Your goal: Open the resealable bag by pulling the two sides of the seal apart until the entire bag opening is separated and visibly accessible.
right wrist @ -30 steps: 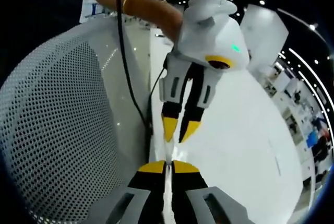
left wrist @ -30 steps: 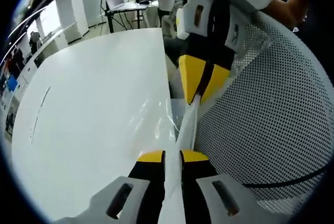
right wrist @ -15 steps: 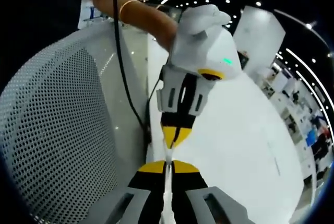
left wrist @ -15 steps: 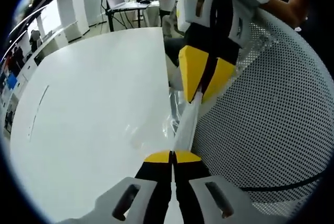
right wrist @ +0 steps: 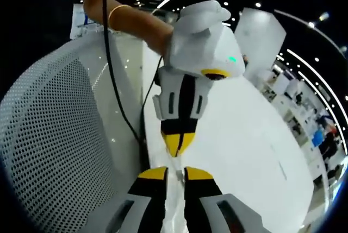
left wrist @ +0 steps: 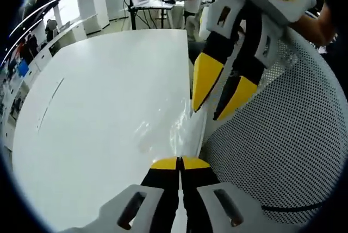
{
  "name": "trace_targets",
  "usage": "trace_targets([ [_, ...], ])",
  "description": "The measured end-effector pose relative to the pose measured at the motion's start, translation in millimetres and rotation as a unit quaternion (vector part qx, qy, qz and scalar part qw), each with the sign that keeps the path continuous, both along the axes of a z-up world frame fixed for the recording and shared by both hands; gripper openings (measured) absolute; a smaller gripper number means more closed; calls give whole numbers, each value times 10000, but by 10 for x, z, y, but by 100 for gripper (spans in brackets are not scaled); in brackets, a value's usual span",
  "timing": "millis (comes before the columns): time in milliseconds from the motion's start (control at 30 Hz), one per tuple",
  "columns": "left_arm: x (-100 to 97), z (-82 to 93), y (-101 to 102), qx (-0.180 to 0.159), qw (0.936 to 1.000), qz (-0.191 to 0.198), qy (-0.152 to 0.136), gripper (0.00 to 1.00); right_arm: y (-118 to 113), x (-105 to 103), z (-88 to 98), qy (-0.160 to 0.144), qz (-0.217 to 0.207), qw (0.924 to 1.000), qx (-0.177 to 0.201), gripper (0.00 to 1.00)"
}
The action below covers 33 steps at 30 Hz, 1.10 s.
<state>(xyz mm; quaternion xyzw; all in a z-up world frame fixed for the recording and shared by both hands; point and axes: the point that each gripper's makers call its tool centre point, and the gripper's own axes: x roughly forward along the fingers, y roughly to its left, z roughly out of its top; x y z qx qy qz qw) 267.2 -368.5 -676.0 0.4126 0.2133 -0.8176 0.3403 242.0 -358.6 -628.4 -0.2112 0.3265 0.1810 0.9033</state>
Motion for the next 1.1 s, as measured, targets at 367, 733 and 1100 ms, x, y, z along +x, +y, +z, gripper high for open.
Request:
trace_targets([
  [367, -156, 207, -178, -139, 9996, 237, 102, 0, -12, -16, -61, 119, 81, 9996, -225, 6],
  [733, -198, 352, -274, -401, 9989, 209, 77, 0, -127, -42, -103, 238, -110, 9987, -448, 2],
  [1100, -151, 553, -464, -1101, 9933, 344, 7, 0, -91, -73, -138, 375, -112, 9988, -289, 0],
])
